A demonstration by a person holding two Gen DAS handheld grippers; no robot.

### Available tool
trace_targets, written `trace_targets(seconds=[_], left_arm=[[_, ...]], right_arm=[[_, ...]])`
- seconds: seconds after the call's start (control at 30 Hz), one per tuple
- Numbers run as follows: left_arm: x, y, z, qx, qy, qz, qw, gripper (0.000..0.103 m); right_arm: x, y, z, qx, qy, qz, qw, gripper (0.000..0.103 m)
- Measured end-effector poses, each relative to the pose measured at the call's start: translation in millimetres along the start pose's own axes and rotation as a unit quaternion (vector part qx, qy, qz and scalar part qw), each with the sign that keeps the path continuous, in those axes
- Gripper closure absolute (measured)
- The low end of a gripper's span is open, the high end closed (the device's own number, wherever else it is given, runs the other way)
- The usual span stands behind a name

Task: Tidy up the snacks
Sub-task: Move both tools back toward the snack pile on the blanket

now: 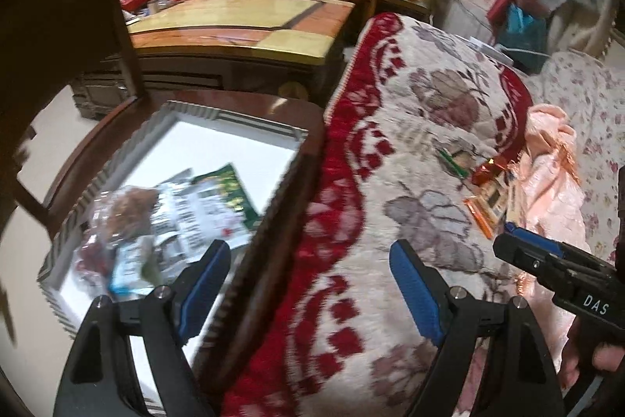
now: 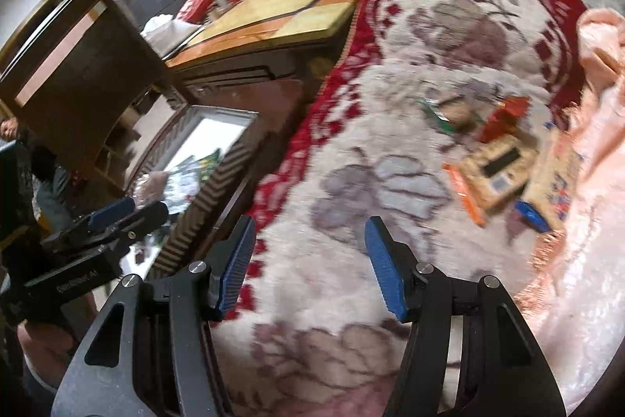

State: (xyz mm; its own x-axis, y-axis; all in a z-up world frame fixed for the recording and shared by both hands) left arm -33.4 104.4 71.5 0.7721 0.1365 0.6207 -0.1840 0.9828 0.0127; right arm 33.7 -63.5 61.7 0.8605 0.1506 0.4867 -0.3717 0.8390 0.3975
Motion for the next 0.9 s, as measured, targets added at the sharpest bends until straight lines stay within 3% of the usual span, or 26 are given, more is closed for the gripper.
trace_targets(seconds=[0.33, 0.7, 0.9], left_arm=[[10, -48, -29, -0.04, 0.031, -0.026, 0.9984, 0.018], [38, -86, -68, -0.076, 0.057, -0.043, 0.9945, 0.018], [76, -125, -96, -0.124, 0.053, -0.117, 0.9839, 0.017]], right_arm=[[5, -86, 15, -0.047, -0.013, -0.06, 0.997, 0.045], [21, -139, 14, -0.068, -0.014, -0.095, 0.993, 0.045], [23, -151, 12, -0.059, -0.017, -0.107, 0.992, 0.045]])
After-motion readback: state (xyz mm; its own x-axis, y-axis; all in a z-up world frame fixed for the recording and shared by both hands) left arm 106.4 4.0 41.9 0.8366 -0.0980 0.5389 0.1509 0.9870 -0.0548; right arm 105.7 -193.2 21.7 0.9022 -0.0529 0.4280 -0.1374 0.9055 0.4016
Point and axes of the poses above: each gripper's, at about its wrist camera, not at the fingertips, and z roughly against the way its jaws point, y to its left, x to its top, the point moved 6 cm from there along -z, roughly the way its jaws point, and after that the axes turned 11 degrees about -z, right-handed, at the moved point
